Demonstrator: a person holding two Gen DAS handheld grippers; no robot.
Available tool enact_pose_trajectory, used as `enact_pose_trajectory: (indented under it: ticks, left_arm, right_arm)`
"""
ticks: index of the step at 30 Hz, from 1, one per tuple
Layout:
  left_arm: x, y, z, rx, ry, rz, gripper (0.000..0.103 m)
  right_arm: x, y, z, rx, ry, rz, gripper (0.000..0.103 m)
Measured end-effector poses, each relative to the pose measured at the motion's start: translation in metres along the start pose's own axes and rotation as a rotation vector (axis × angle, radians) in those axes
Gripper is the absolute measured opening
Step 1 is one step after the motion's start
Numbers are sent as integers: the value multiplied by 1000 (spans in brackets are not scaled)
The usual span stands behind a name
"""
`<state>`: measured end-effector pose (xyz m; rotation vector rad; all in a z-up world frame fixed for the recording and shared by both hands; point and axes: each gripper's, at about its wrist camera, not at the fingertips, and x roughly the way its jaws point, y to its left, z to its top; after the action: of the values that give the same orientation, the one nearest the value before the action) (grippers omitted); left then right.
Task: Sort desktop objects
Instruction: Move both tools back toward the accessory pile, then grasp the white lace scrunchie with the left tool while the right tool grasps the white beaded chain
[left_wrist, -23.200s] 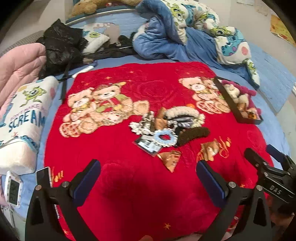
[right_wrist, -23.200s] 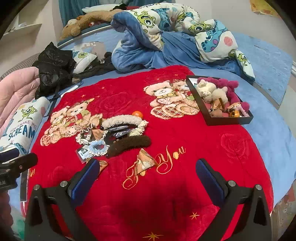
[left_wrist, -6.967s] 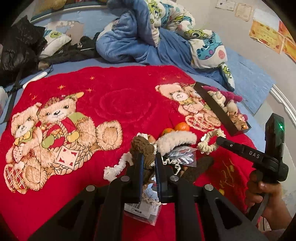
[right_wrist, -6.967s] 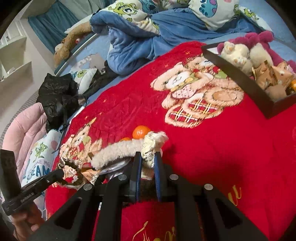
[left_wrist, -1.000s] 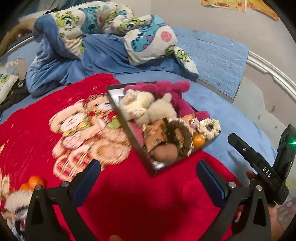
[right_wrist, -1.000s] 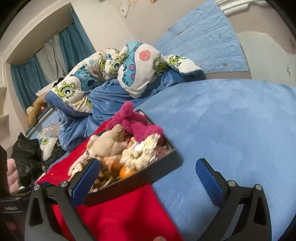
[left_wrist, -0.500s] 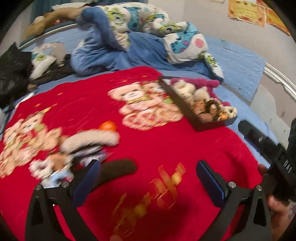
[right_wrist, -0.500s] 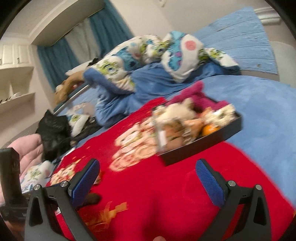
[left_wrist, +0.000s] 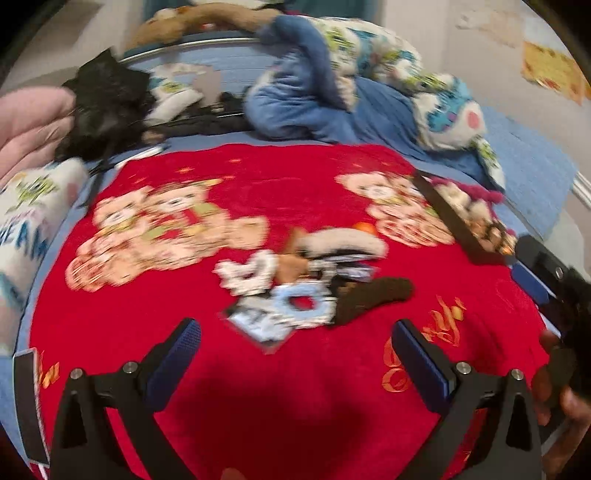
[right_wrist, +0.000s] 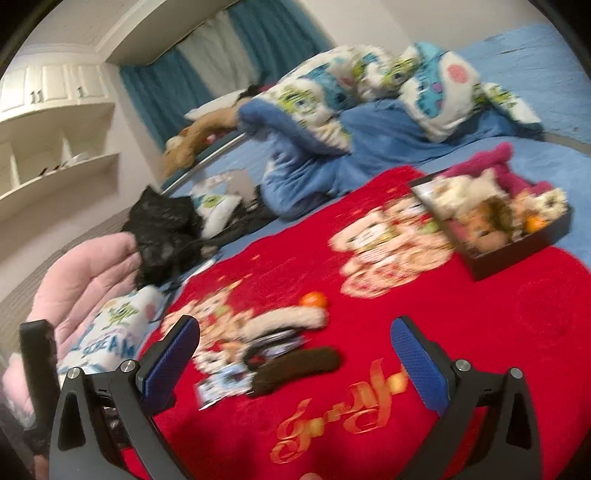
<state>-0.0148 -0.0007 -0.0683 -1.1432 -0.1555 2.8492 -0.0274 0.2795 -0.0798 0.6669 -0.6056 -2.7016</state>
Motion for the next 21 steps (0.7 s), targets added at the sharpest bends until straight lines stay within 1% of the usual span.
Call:
enact_pose_trajectory:
  ticks: [3, 4, 6, 8, 10, 12, 14, 16, 19, 21]
  left_arm:
    - [-6, 26, -1, -36, -16, 50, 103]
    - [-8, 33, -1, -41, -24, 68, 103]
    - [-9, 45, -1, -59, -29, 87, 103]
    - [-9, 55, 1, -91, -29, 79, 103]
    - [-9, 59, 2, -100, -33, 81, 103]
    - [-7, 62, 5, -101, -35, 82, 103]
    - [-5, 64, 7, -109, -37, 68, 103]
    - [1, 64, 10, -105, -33, 49, 103]
    - [15, 66, 14, -77, -28, 34, 103]
    - [29, 68, 15, -65, -17, 23, 103]
  right_arm:
    - [10, 23, -7, -31, 40, 49, 103]
    - [14, 31, -9, -41, 50, 50, 103]
    - [20, 43, -11, -54, 68, 83, 103]
    - [27, 53, -13, -71, 92, 99, 103]
    - [34, 60, -15, -80, 117, 108, 103]
    - [42, 63, -16, -68, 148, 88, 103]
    - [50, 64, -18, -40, 168, 104, 103]
    - [57, 66, -20, -28, 180, 113, 103]
    - [66, 76, -24, -52, 188, 129, 103]
    - [73, 80, -26, -51, 188, 154, 103]
